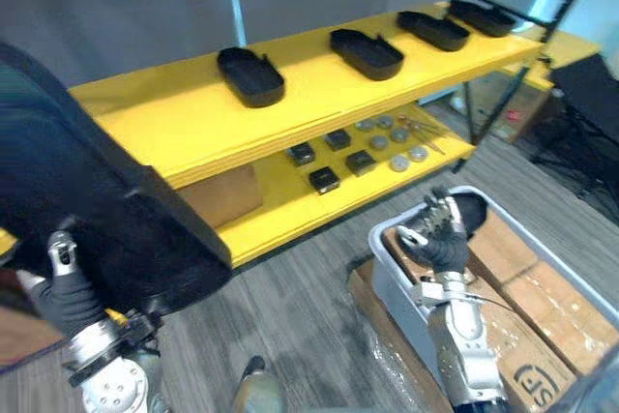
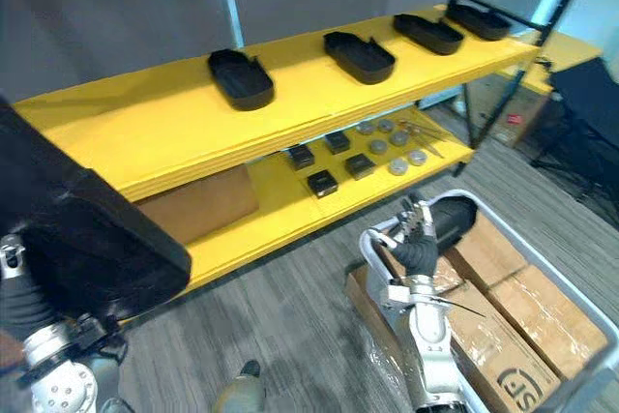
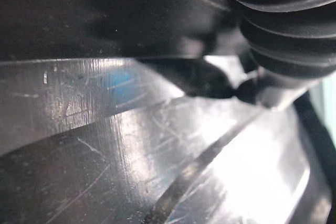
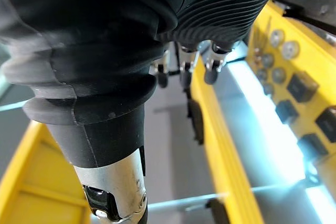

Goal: Walk over and take plastic housings, then place them on the shelf

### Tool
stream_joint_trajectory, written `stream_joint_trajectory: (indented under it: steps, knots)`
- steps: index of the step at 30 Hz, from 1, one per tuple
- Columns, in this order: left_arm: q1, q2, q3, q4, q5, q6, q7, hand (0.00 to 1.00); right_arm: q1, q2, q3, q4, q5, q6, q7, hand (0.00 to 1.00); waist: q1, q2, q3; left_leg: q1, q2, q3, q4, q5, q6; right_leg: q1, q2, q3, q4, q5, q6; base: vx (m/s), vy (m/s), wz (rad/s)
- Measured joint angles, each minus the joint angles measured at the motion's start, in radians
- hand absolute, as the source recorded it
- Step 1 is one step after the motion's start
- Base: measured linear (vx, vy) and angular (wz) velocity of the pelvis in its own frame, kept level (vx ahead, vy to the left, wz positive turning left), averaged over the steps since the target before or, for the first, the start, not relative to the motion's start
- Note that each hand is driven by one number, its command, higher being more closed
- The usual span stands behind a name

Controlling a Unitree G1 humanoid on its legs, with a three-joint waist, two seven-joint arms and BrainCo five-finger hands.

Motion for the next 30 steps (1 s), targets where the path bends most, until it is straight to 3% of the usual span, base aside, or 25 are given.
stream_joint_trajectory:
  steps: [3, 6, 12, 14, 16, 17, 18, 19, 20, 21, 22, 23, 25, 27, 28, 29, 30]
  knots:
    - [0.022, -0.001, -0.023, 0.018, 0.003, 0.0, 0.01, 1.0, 0.02, 0.002, -0.012, 0.009, 0.033, -0.027, 0.007, 0.0, -0.005, 0.021, 0.019, 0.005, 0.005, 0.068, -0.043, 0.039, 0.015, -0.016, -0.004, 0.008, 0.01, -0.01, -0.008, -0.08, 0.009, 0.17]
    - [0.006, 0.002, -0.035, 0.02, 0.015, -0.017, 0.045, 1.0, 0.0, 0.012, -0.01, 0.027, 0.04, -0.086, 0.028, 0.0, -0.011, 0.026, 0.067, -0.046, 0.005, 0.086, 0.071, -0.014, 0.05, -0.065, -0.049, 0.038, 0.112, -0.074, 0.014, -0.14, 0.058, -0.15]
    - [-0.006, 0.007, -0.025, 0.024, 0.031, -0.019, 0.043, 1.0, -0.037, 0.067, -0.002, 0.045, 0.028, -0.104, 0.018, 0.0, 0.003, -0.018, 0.102, -0.144, -0.003, 0.111, 0.344, -0.181, 0.081, -0.054, -0.113, 0.036, 0.185, -0.14, 0.042, -0.02, 0.134, 0.07]
    - [-0.014, 0.009, -0.01, 0.024, 0.032, -0.018, 0.035, 1.0, -0.032, 0.094, -0.003, 0.045, 0.027, -0.104, 0.008, 0.0, 0.014, -0.058, 0.094, -0.154, -0.039, 0.141, 0.398, -0.25, 0.111, -0.022, -0.145, 0.034, 0.182, -0.139, 0.001, 0.18, 0.221, 0.24]
    - [-0.032, 0.007, -0.01, 0.031, 0.034, -0.015, 0.033, 1.0, -0.022, 0.096, -0.004, 0.044, 0.027, -0.104, 0.006, 0.0, 0.014, -0.06, 0.09, -0.152, -0.07, 0.12, 0.407, -0.277, 0.114, -0.059, -0.179, 0.081, 0.3, -0.069, -0.078, 0.23, 0.204, 0.53]
    - [-0.042, 0.009, -0.002, 0.028, 0.053, -0.015, 0.038, 1.0, -0.017, 0.097, -0.004, 0.043, 0.027, -0.104, 0.008, 0.0, 0.008, -0.065, 0.077, -0.145, -0.091, 0.105, 0.387, -0.284, 0.127, -0.134, -0.205, 0.144, 0.424, 0.032, -0.131, 0.33, 0.304, 0.7]
    - [-0.053, 0.015, 0.016, 0.025, 0.096, -0.015, 0.056, 1.0, -0.026, 0.099, -0.005, 0.044, 0.016, -0.105, 0.014, 0.0, 0.007, -0.066, 0.075, -0.115, -0.106, 0.093, 0.35, -0.289, 0.139, -0.203, -0.215, 0.226, 0.532, 0.179, -0.153, 0.41, 0.335, 0.53]
    - [-0.059, 0.022, 0.019, 0.026, 0.131, -0.015, 0.075, 1.0, -0.031, 0.102, -0.005, 0.045, -0.002, -0.105, 0.02, 0.0, 0.002, -0.065, 0.075, -0.096, -0.112, 0.075, 0.327, -0.291, 0.146, -0.239, -0.21, 0.272, 0.591, 0.193, -0.128, 0.36, 0.224, 0.52]
    - [-0.069, 0.045, 0.022, 0.026, 0.177, -0.011, 0.115, 1.0, -0.031, 0.106, -0.005, 0.044, -0.042, -0.108, 0.028, 0.0, -0.016, -0.061, 0.077, -0.051, -0.114, 0.046, 0.278, -0.287, 0.158, -0.307, -0.173, 0.329, 0.707, 0.089, -0.11, 0.35, 0.155, 0.59]
    - [-0.074, 0.055, 0.022, 0.024, 0.207, -0.01, 0.138, 1.0, -0.03, 0.106, -0.004, 0.043, -0.057, -0.114, 0.042, 0.0, -0.03, -0.058, 0.076, 0.014, -0.113, 0.02, 0.217, -0.271, 0.154, -0.35, -0.118, 0.34, 0.749, 0.015, -0.121, 0.36, 0.12, 0.61]
    - [-0.073, 0.062, 0.02, 0.022, 0.212, -0.011, 0.147, 1.0, -0.024, 0.107, -0.004, 0.04, -0.059, -0.119, 0.049, 0.0, -0.037, -0.05, 0.073, 0.043, -0.112, 0.012, 0.189, -0.268, 0.154, -0.371, -0.091, 0.334, 0.743, -0.008, -0.124, 0.45, 0.123, 0.63]
    - [-0.09, 0.07, 0.018, 0.021, 0.221, -0.011, 0.165, 1.0, -0.009, 0.106, -0.015, 0.019, -0.073, -0.128, 0.068, 0.0, -0.052, -0.047, 0.065, 0.105, -0.112, -0.01, 0.134, -0.261, 0.15, -0.418, -0.029, 0.333, 0.667, -0.049, -0.135, 0.39, 0.075, 0.53]
    - [-0.139, 0.081, 0.008, 0.024, 0.229, -0.009, 0.181, 1.0, 0.017, 0.105, -0.044, -0.035, -0.079, -0.145, 0.084, 0.0, -0.075, -0.037, 0.057, 0.132, -0.112, -0.057, 0.113, -0.26, 0.148, -0.471, 0.035, 0.352, 0.503, -0.068, -0.145, 0.35, -0.02, 0.78]
    - [-0.196, 0.088, -0.006, 0.03, 0.234, 0.008, 0.186, 1.0, 0.026, 0.101, -0.077, -0.077, -0.089, -0.157, 0.086, 0.0, -0.103, -0.028, 0.055, 0.136, -0.113, -0.122, 0.113, -0.261, 0.145, -0.519, 0.09, 0.454, 0.343, -0.06, -0.138, 0.39, -0.152, 1.14]
    - [-0.219, 0.089, -0.021, 0.047, 0.234, 0.019, 0.187, 1.0, 0.03, 0.101, -0.092, -0.096, -0.092, -0.16, 0.075, 0.0, -0.118, -0.029, 0.053, 0.148, -0.114, -0.157, 0.114, -0.266, 0.132, -0.529, 0.113, 0.534, 0.263, -0.036, -0.106, 0.31, -0.162, 1.25]
    - [-0.224, 0.089, -0.032, 0.055, 0.234, 0.024, 0.187, 1.0, 0.038, 0.1, -0.091, -0.108, -0.093, -0.16, 0.06, 0.0, -0.122, -0.027, 0.049, 0.154, -0.116, -0.173, 0.116, -0.274, 0.119, -0.528, 0.116, 0.568, 0.224, -0.006, -0.099, 0.31, -0.248, 1.22]
    - [-0.224, 0.092, -0.057, 0.059, 0.234, 0.029, 0.186, 1.0, 0.057, 0.101, -0.086, -0.14, -0.101, -0.161, 0.032, 0.0, -0.122, -0.054, 0.028, 0.167, -0.128, -0.18, 0.117, -0.297, 0.083, -0.515, 0.107, 0.605, 0.161, 0.144, -0.106, 0.31, -0.324, 1.13]
